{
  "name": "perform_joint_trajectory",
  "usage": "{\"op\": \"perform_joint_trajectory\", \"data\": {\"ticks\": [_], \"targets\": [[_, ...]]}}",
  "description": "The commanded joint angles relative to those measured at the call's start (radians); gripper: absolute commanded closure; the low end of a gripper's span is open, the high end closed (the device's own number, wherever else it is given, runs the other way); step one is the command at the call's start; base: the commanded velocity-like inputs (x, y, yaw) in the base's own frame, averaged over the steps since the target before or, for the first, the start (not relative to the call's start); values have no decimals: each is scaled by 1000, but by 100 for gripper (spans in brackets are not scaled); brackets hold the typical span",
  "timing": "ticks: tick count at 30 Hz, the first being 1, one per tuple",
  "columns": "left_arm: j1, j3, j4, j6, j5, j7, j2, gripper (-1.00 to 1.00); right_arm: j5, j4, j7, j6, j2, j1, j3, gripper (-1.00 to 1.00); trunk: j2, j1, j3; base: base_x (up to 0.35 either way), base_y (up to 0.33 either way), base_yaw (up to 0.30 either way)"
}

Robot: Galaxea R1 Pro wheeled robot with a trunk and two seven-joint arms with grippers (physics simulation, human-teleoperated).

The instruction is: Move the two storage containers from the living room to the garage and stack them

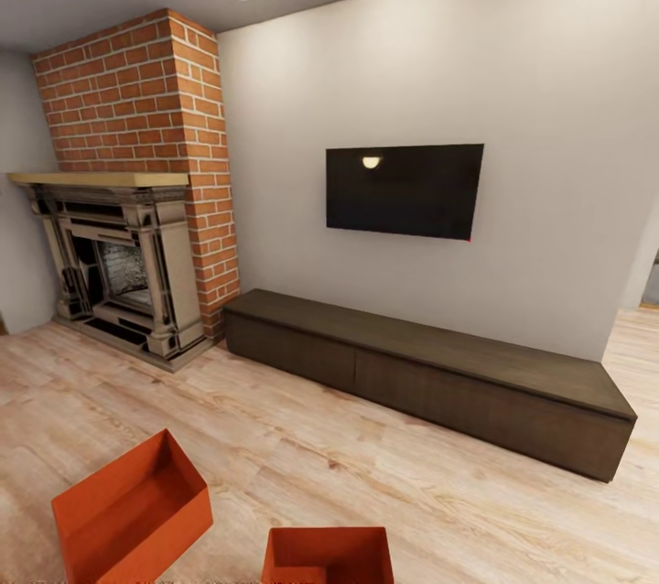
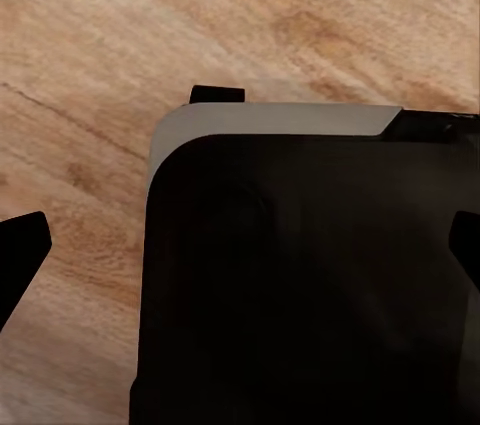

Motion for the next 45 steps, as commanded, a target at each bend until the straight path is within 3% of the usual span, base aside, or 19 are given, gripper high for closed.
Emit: {"op": "perform_joint_trajectory", "data": {"ticks": [1,45], "targets": [[0,1,0,-2,7,-1,0,-100,-11,2,5,-4,0,-1,6,-100,-1,0,-2,0,0,81],[0,1,0,-2,7,-2,-2,-100,-12,2,4,-4,-3,-1,6,-100,-1,0,-71,0,0,4]]}}
